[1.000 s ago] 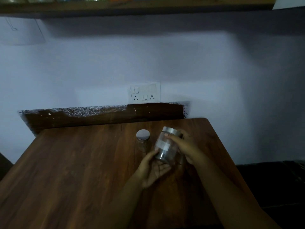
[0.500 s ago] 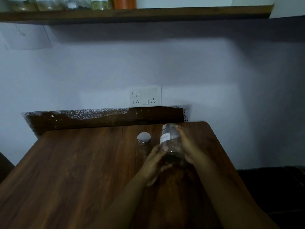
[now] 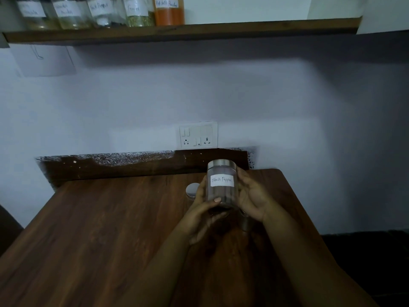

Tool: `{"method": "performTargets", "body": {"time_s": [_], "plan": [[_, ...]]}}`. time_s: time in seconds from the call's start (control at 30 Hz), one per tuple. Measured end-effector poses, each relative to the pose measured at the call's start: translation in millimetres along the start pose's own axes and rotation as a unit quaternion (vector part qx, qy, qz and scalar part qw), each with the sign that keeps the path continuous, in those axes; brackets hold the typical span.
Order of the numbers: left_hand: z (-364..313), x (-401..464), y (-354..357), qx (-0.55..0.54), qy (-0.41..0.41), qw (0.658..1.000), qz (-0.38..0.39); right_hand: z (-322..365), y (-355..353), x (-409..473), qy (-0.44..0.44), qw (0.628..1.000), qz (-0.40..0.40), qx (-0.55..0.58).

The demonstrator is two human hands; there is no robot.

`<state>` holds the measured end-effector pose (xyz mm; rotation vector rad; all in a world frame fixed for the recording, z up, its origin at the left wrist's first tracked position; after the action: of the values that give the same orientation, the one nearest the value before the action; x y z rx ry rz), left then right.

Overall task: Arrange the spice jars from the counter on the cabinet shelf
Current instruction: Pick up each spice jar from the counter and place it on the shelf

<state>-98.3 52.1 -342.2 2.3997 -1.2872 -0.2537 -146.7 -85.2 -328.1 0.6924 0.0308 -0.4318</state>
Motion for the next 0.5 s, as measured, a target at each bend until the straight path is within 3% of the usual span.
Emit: {"method": "performTargets", "body": {"time_s": [0.2,0.33,0.5], "plan": [[-8.7,3.7,1.7,-0.004,0.012,1.000,0.000,6.0,5.2,-3.5,-0.027,0.999,0.023,-0.020],[-17.9,6.2,-3.5,-0.032,0.020,0.996,-0.079,5.7,12.5,-9.8,-0.042,0.988,0.038,-0.143],[-45.8,9.5,1.2,0.027,0.074,0.995,-0.063,21.0,33.8,-11.7,-0.099,0.969,0.105,-0.199]]}}
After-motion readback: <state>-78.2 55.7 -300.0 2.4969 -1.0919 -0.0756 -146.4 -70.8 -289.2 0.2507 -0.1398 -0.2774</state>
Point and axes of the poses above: each hand's wrist, its own x-axis towards the middle knuckle, its own y-axis out of the palm, z = x × y, the point moved 5 cm from there along x, towards the middle knuckle
